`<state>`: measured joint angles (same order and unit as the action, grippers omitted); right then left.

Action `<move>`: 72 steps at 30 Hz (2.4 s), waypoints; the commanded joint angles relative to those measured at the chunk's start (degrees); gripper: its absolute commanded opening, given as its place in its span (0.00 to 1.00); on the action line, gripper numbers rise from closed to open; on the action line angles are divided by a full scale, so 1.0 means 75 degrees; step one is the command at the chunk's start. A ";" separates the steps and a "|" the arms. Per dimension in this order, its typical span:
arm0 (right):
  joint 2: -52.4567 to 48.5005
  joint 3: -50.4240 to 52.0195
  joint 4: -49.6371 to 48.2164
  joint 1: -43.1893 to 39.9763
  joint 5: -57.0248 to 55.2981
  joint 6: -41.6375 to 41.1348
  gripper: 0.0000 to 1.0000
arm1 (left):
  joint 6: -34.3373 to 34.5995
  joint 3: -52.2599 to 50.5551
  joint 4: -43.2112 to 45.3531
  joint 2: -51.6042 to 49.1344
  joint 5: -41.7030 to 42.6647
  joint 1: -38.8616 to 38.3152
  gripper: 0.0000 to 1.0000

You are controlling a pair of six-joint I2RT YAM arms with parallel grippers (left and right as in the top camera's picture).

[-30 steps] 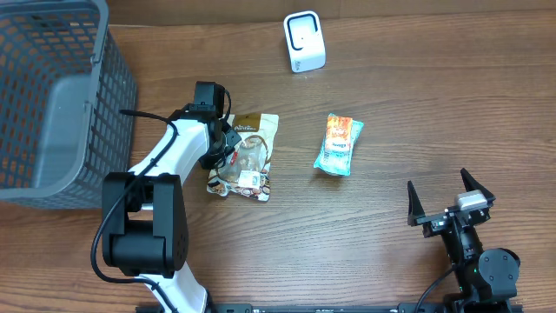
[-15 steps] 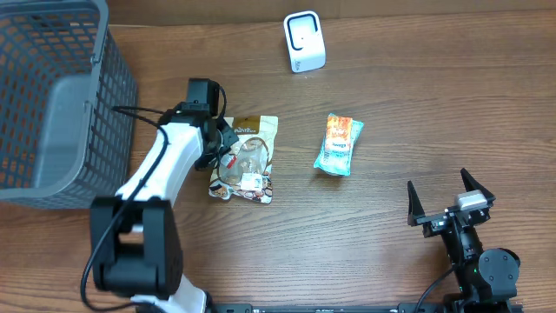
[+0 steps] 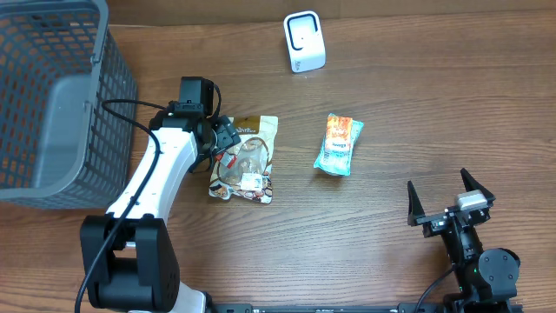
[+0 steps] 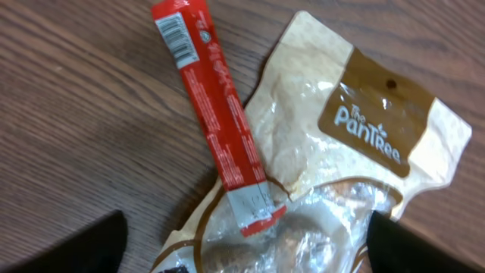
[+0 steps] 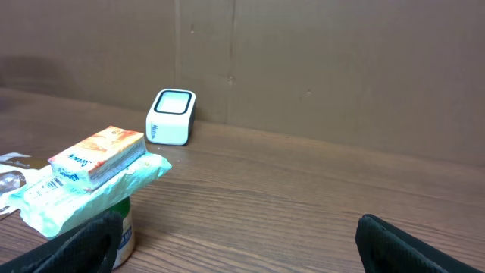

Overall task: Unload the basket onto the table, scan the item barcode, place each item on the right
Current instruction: 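Lower the Pantree bag and red stick onto the table left of the snack pack, then open the left gripper and release the items on the table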

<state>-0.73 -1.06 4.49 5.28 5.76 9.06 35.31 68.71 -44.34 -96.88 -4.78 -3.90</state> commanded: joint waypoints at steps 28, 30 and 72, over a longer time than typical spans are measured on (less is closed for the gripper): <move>0.0067 0.0082 -0.0032 -0.0015 0.0017 0.0032 1.00 | 0.1958 0.0111 0.0647 -0.1180 -0.0219 0.0801 0.69; 0.0067 0.0082 -0.0029 -0.0015 0.0017 0.0032 1.00 | 0.1947 0.0111 0.0915 -0.1425 -0.0213 0.0743 0.68; 0.0067 0.0082 -0.0032 -0.0015 0.0020 0.0032 1.00 | -0.3346 0.0548 -0.0589 -0.0315 0.0839 -0.0609 0.04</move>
<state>-0.73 -1.06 4.51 5.28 5.76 9.06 20.53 73.54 -48.36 -97.25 -0.56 -5.54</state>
